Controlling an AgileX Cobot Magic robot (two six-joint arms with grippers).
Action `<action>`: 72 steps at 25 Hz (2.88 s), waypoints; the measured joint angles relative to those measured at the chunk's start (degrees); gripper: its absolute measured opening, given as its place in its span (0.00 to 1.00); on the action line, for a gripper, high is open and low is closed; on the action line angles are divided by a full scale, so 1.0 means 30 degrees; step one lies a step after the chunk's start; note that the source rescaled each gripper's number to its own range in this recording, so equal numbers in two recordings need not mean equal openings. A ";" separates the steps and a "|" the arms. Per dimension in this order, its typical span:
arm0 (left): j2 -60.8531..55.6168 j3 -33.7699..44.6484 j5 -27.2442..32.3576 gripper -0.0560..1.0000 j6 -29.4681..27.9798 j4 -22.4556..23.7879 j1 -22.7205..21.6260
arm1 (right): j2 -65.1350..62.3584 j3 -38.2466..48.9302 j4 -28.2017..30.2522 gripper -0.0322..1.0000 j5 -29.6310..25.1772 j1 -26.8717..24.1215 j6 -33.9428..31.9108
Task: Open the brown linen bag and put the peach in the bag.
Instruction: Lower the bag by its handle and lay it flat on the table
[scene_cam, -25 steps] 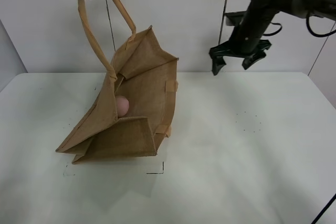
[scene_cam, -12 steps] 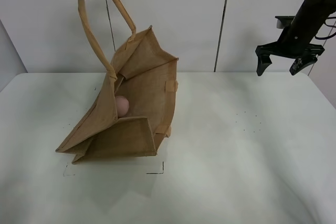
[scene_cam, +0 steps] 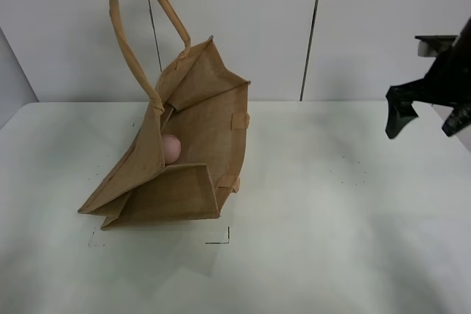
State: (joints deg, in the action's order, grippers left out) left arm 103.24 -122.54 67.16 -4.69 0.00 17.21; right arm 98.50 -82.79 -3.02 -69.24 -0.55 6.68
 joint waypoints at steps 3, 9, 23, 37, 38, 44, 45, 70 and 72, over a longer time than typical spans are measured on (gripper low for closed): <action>0.0000 0.0000 0.0000 0.05 0.0000 0.0000 0.0000 | -0.3594 0.4466 0.0000 1.00 -0.0025 0.0000 0.0023; 0.0000 0.0000 0.0000 0.05 0.0000 0.0000 0.0000 | -1.0405 1.1713 0.0057 1.00 0.0189 0.0000 0.0060; 0.0000 0.0000 0.0000 0.05 0.0000 0.0000 0.0000 | -2.5689 1.8130 0.0040 1.00 0.3463 0.0000 -0.0577; 0.0000 0.0000 0.0000 0.05 0.0000 0.0000 0.0000 | -3.1686 1.8130 0.0026 1.00 0.3463 0.0000 -0.0577; 0.0000 0.0000 0.0000 0.05 0.0000 0.0000 0.0000 | -3.2239 1.8130 0.0020 1.00 0.3463 0.0000 -0.0577; 0.0087 0.0000 0.0000 0.05 0.0000 0.0000 0.0000 | -3.2875 1.8130 -0.0077 1.00 0.3426 0.0000 -0.0577; 0.0195 0.0000 0.0000 0.05 0.0000 0.0000 0.0000 | -3.2875 1.8130 -0.0099 1.00 0.3426 0.0000 -0.0577; 0.9439 0.1703 -0.0318 0.24 0.0527 -0.2102 0.0018 | -3.2875 1.8130 -0.0159 1.00 0.3426 0.0000 -0.0577; 0.9456 0.1703 -0.0318 0.52 0.0527 -0.2102 0.0018 | -3.2875 1.8130 -0.0159 1.00 0.3426 0.0000 -0.0577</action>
State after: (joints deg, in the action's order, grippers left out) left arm 131.61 -117.43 66.21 -3.11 -6.31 17.27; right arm -0.13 -28.40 -3.50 -58.96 -0.55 4.95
